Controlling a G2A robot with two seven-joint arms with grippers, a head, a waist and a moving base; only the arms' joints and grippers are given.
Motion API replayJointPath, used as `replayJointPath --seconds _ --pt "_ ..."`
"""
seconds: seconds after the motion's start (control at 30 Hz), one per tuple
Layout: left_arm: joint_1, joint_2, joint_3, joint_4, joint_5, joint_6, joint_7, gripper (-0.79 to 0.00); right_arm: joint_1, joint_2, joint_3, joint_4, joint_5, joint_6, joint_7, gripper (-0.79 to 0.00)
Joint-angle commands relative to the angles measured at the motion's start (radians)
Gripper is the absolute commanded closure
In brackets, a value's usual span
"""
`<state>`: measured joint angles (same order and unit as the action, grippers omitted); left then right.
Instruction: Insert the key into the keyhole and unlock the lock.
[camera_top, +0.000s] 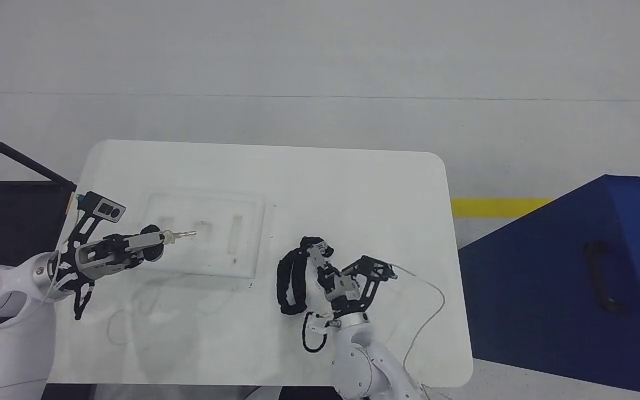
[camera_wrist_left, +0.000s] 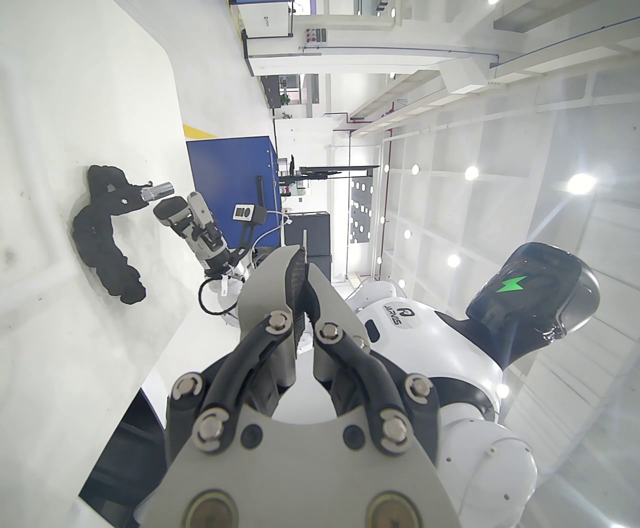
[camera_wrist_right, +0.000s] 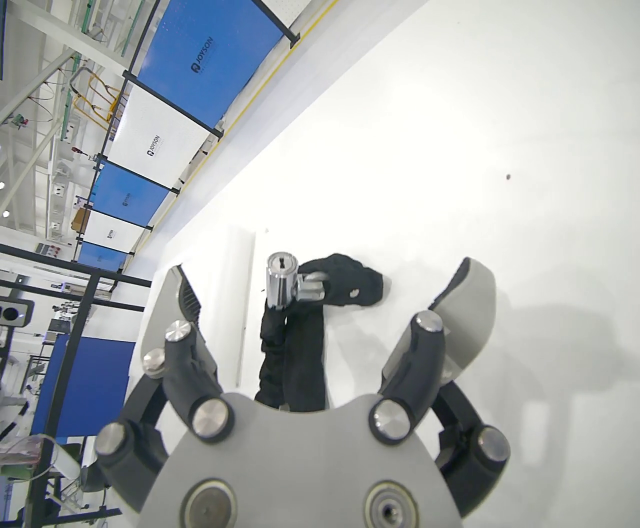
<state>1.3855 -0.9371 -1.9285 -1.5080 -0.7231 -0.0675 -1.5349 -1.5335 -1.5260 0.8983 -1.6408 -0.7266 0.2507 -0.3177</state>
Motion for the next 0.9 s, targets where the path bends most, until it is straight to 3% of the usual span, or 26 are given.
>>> replayJointPath --seconds 0.0,0.1,0.43,0.5,0.6,0.87 --pt "0.000 0.000 0.000 0.000 0.000 0.000 0.000 0.000 -0.053 0.009 0.001 -0.054 -0.010 -0.034 0.029 -0.763" --pt "0.000 0.000 0.000 0.000 0.000 0.000 0.000 0.000 -0.084 0.014 -0.018 -0.091 -0.012 -0.076 0.082 -0.785" --pt "0.000 0.000 0.000 0.000 0.000 0.000 0.000 0.000 -0.084 0.014 -0.018 -0.091 -0.012 -0.076 0.082 -0.785" --pt "0.000 0.000 0.000 0.000 0.000 0.000 0.000 0.000 -0.097 0.009 -0.012 -0.134 0.110 -0.092 0.101 -0.785" --pt "0.000 0.000 0.000 0.000 0.000 0.000 0.000 0.000 -0.076 0.008 -0.034 -0.135 0.127 -0.133 0.098 -0.785" --pt "0.000 0.000 0.000 0.000 0.000 0.000 0.000 0.000 0.048 0.000 -0.186 -0.016 0.144 -0.125 -0.083 -0.785"
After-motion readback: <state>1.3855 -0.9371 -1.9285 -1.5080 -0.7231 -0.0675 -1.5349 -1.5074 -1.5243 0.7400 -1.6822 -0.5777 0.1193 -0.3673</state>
